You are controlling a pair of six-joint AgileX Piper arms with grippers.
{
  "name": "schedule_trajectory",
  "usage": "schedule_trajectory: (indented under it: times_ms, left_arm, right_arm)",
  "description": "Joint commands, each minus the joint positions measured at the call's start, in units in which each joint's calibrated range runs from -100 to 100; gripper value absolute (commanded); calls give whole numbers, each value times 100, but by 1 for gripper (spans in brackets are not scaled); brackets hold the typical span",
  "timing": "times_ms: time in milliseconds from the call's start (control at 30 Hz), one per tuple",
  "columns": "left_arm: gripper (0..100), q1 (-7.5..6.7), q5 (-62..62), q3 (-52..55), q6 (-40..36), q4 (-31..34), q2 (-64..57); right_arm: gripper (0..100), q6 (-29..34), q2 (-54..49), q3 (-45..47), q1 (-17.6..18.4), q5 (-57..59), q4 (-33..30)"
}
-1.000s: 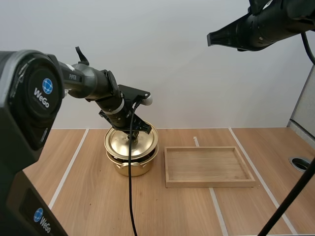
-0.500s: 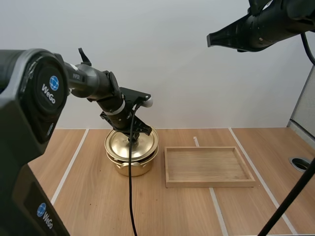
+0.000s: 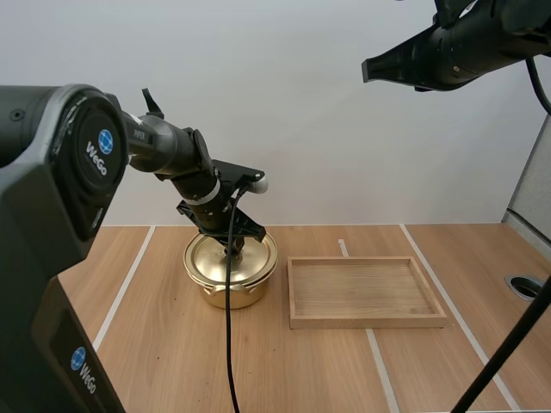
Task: Open the pot, put the grape inside, and close it
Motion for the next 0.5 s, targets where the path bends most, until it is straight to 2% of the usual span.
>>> schedule_trajectory:
  times_ms: [0, 167, 233, 300, 367, 433, 467]
  left_arm:
    - [0, -18, 26, -44, -27, 21, -3]
    - [0, -18, 133, -44, -27, 36, -3]
    - [7, -18, 133, -44, -27, 36, -3]
    - [20, -18, 133, -44, -27, 36, -3]
    - [41, -18, 133, -44, -27, 36, -3]
    - [72, -18, 133, -44, -27, 36, -3]
    - [83, -18, 133, -44, -27, 36, -3]
  right_arm:
    - [0, -2, -78, 8, -24, 9, 15]
    - [0, -2, -78, 8, -24, 9, 15]
    - [0, -2, -78, 8, -24, 23, 15]
    - [0, -2, -78, 8, -24, 44, 15]
    - [0, -2, -78, 8, -24, 82, 15]
    - [0, -2, -78, 8, -24, 82, 15]
    - [0, -2, -78, 8, -24, 82, 15]
